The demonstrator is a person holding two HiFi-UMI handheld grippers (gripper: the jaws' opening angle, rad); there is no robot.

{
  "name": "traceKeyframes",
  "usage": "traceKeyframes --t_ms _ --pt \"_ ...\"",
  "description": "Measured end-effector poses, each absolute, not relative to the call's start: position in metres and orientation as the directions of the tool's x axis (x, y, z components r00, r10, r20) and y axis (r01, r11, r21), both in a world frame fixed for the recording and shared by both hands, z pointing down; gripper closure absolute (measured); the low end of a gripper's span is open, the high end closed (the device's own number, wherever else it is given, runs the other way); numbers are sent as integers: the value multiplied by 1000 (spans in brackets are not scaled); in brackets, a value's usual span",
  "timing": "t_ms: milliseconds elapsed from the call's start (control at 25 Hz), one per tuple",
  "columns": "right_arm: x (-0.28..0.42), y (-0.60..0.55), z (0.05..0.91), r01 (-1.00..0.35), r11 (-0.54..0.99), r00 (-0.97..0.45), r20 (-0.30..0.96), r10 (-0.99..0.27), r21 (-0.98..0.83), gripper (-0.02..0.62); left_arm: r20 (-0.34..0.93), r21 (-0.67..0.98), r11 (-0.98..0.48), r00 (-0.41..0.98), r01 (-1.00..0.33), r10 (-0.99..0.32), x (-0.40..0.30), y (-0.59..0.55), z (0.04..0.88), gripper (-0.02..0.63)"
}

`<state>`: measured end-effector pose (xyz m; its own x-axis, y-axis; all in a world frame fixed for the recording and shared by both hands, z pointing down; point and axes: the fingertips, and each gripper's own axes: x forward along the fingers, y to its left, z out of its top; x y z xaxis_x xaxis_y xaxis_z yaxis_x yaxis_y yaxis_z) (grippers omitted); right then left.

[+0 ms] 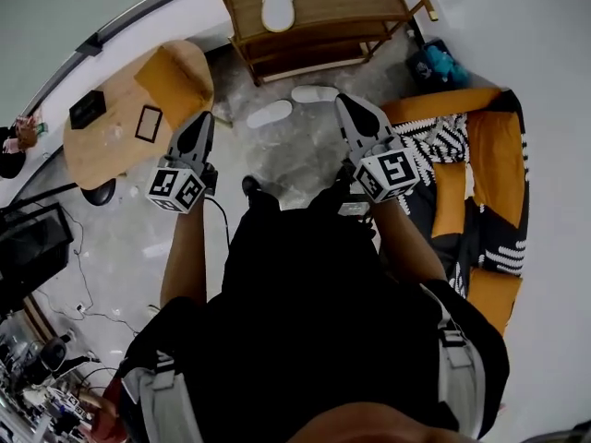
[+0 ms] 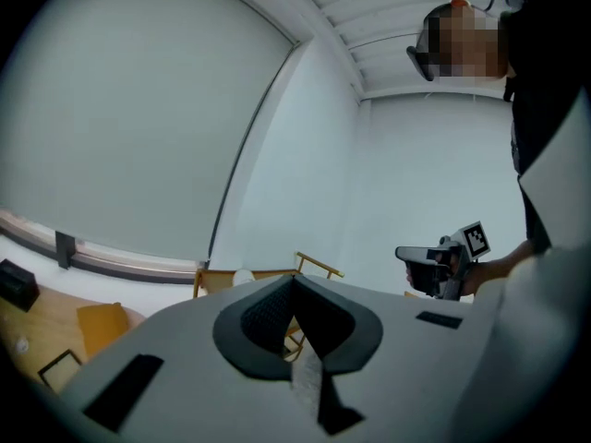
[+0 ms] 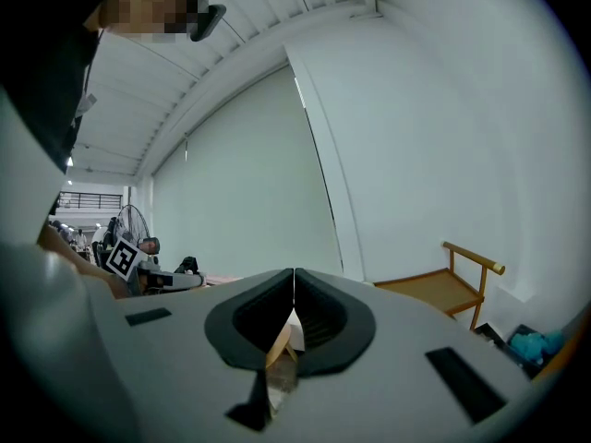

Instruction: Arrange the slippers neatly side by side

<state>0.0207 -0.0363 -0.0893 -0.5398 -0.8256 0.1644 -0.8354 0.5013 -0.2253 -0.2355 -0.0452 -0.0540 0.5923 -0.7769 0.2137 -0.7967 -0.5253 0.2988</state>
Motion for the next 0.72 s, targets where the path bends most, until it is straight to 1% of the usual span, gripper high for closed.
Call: traceKeyframes --t_ms 80,200,320,440,560,720 --pt "30 -40 -83 -835 506 -544 188 -818 -215 563 227 314 -481 557 -818 -799 -245 -47 -41 592" --pt "54 -46 -60 -840 494 -538 242 -807 -223 563 247 310 -449 527 -838 -813 -242 -48 -27 592" --pt "71 -55 -26 -842 476 -537 303 -787 -254 563 265 287 -463 534 -839 -803 -227 -51 -13 592" --pt "71 -69 11 -830 482 -556 330 -763 -281 563 286 282 -473 544 -835 -789 -216 -59 15 592" --pt "68 -82 55 -819 486 -571 350 -743 -305 563 310 298 -475 554 -828 -772 -205 -64 54 592" --pt "82 -93 132 -828 473 -559 399 -727 -299 563 357 308 -495 581 -812 -731 -187 -59 117 592"
